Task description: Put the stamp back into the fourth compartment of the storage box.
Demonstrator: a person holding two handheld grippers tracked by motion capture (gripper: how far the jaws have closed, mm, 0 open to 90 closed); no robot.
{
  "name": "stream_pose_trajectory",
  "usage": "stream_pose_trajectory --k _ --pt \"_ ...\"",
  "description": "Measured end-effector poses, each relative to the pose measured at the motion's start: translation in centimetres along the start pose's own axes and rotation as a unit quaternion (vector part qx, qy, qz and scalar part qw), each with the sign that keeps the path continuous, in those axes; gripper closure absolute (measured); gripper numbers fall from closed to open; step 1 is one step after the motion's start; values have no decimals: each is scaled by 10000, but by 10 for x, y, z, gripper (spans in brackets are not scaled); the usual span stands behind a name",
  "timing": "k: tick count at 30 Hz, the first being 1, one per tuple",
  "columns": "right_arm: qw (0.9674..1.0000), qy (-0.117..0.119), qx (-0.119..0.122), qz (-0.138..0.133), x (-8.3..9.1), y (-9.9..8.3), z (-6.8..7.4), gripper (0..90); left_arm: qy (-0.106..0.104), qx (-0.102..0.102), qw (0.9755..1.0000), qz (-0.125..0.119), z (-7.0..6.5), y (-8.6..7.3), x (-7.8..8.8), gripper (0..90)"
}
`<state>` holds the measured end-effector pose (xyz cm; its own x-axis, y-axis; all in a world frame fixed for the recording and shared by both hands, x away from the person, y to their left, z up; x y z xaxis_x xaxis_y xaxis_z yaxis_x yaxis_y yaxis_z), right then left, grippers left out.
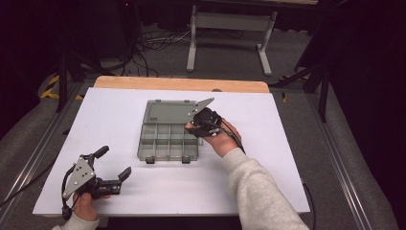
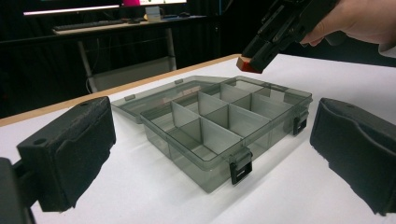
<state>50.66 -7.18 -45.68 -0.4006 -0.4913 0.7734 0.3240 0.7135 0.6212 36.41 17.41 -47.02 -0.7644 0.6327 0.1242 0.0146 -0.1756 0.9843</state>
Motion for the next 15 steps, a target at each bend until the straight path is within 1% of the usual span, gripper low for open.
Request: stream_pose_trajectory --k 3,15 --pt "10000 -23 27 44 -3 -2 -2 659 -2 1 10000 0 0 0 0 10" --pt "9997 51 16 258 -13 -8 -2 659 7 5 10000 -9 0 0 0 10"
Point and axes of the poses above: each handheld gripper's, and its own axes: x roughly backward along the jaws, y roughly out of its top, z roughly to its left, the point moved 9 cm from there along -x, roughly forward along the jaws, and after that the axes turned 3 degrees about -x, right-handed, at the moved point
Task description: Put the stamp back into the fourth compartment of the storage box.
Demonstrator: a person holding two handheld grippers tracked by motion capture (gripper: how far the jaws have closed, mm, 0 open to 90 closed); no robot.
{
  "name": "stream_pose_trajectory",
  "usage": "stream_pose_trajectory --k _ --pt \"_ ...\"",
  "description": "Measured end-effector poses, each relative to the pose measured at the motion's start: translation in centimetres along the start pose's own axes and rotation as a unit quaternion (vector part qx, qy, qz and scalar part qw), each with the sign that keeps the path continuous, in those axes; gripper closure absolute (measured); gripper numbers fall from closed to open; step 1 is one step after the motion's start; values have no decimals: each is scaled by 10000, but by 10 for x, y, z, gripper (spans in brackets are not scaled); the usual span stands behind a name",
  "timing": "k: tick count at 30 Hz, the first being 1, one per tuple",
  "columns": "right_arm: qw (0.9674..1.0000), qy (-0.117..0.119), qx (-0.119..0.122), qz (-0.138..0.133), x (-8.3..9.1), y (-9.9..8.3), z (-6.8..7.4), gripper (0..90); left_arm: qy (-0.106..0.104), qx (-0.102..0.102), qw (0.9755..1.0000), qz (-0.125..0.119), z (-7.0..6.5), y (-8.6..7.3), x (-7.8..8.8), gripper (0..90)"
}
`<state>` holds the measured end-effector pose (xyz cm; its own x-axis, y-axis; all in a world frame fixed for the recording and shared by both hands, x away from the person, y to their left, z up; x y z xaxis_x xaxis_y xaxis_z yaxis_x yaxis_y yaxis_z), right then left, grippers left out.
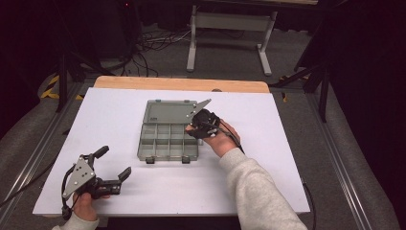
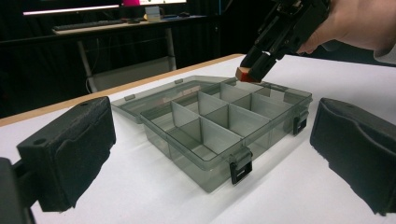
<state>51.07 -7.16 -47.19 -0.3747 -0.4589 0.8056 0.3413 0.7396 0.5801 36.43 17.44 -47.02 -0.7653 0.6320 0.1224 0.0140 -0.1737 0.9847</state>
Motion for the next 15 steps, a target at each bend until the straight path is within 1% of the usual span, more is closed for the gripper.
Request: stream_pose_trajectory --k 7,8,12,15 --pt "10000 22 -7 60 -4 -2 -1 659 -17 -6 10000 12 0 0 0 10" --pt "10000 26 -11 66 -4 -3 -1 659 -21 30 10000 21 -1 0 0 10" --pt "10000 57 -8 63 -6 -3 -1 659 -23 37 10000 5 -1 0 0 10" --pt "9999 71 6 128 -8 -4 0 659 -25 37 10000 7 -1 0 0 10"
Point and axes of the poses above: each handheld gripper's, and its own axes: x roughly backward along the jaws, y roughly out of its top, z roughly to its left, the point moved 9 cm from there along -x, roughly forward along the jaws, and after that the axes turned 3 degrees about -x, right-handed, at the moved point
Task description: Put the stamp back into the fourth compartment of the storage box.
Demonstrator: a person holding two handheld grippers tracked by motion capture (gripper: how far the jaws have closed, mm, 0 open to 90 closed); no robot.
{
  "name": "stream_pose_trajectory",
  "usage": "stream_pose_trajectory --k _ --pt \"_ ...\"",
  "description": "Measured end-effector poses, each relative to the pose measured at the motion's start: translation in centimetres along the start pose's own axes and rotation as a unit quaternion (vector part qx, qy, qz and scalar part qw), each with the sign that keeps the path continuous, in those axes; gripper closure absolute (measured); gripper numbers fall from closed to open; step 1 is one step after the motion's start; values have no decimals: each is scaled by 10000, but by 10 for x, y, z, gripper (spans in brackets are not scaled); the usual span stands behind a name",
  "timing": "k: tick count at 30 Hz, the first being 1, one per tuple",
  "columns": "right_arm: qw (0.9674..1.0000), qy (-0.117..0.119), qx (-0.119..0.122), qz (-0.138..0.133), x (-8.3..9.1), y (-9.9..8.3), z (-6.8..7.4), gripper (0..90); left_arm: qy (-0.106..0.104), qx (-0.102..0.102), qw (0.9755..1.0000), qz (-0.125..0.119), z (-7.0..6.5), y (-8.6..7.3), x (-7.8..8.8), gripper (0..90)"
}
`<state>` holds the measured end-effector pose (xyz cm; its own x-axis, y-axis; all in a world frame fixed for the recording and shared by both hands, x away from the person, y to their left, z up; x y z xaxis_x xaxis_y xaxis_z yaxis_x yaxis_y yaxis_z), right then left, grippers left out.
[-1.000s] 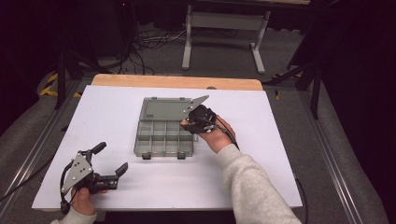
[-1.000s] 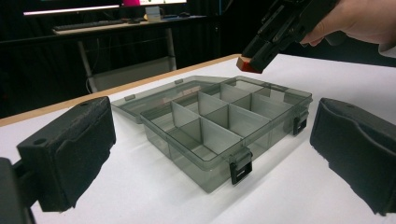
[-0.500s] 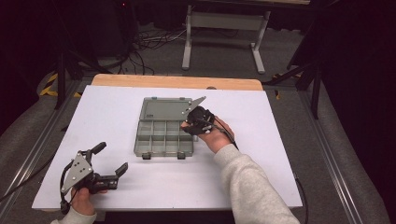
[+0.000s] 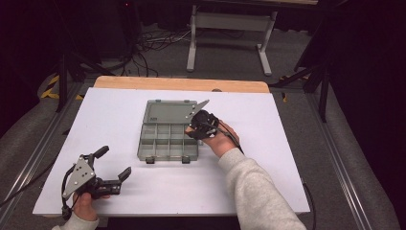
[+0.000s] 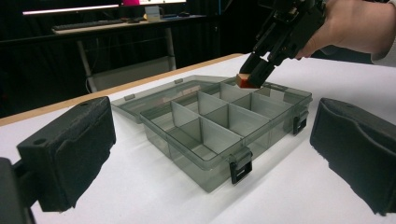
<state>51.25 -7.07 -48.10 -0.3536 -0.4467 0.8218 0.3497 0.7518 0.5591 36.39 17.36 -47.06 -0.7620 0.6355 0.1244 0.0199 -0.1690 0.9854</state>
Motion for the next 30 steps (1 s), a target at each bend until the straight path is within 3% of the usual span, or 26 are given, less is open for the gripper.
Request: stream_pose_trajectory --k 24,30 --pt "9999 39 9 110 -9 -2 0 656 -5 2 10000 -2 0 0 0 10" --pt "10000 0 14 9 -6 0 -1 595 -3 17 10000 -4 0 0 0 10"
Point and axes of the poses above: each handheld gripper's, and its own axes: x roughly backward along the jaws, y roughly out of its top, z roughly to its left, the point moved 9 cm from there along -x, roughly forward along the jaws, and after that the axes turned 3 degrees about -x, right-handed, at the moved point
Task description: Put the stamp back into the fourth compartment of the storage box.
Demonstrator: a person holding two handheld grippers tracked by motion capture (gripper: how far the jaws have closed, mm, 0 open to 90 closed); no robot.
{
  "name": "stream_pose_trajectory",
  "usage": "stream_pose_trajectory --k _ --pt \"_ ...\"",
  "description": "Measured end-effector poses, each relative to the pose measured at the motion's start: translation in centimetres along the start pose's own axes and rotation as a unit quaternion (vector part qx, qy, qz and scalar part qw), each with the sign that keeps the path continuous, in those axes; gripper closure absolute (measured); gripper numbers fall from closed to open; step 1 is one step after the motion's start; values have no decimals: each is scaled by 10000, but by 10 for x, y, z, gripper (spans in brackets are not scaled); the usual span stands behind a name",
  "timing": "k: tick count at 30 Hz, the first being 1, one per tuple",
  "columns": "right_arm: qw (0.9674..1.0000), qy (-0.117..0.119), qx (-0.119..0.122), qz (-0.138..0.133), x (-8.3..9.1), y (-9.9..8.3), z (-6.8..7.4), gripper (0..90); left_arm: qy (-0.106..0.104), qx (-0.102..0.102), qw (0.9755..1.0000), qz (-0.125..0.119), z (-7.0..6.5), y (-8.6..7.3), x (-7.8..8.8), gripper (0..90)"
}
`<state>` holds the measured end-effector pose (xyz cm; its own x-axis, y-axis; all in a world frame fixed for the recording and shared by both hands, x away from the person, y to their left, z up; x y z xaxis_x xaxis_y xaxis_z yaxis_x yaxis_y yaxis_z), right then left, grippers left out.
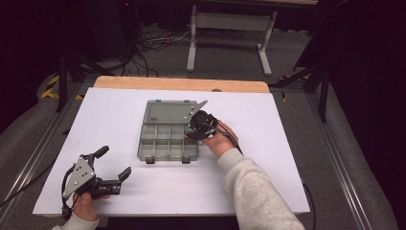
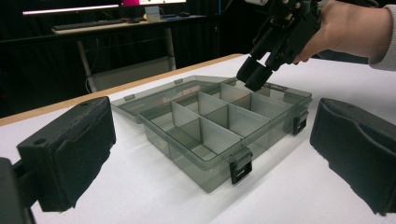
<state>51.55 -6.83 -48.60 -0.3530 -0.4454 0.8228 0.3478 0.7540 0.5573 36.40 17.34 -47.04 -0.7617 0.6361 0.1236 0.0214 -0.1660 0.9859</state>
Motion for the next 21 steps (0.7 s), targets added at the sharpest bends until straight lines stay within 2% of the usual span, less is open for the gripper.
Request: stream_pose_trajectory --k 5,11,15,16,19,21 --pt "9999 -30 -90 -101 4 1 -2 549 3 31 10000 -3 0 0 0 10" --pt "9989 -174 -247 -353 14 6 -4 410 14 -11 10000 9 0 0 1 10" --pt "9973 -229 -332 -607 24 11 -3 268 24 -9 10000 2 1 0 1 10" --pt "9963 -228 -396 -729 30 14 -1 205 18 -11 10000 6 0 0 0 10" --pt "9957 -226 -404 -804 34 15 0 164 8 -6 10000 5 0 0 0 10" --pt "9945 -202 -390 -954 41 18 4 127 14 -18 10000 12 0 0 0 10"
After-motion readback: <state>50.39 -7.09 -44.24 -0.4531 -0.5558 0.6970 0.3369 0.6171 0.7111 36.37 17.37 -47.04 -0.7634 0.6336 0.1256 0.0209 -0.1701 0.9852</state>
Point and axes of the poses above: each handheld gripper's, and its own axes: x roughly backward along the jaws, y roughly out of its top, z roughly to its left, the point moved 9 cm from there along -x, roughly forward along the jaws, and after that the axes turned 3 degrees about -x, right-handed, at the moved point
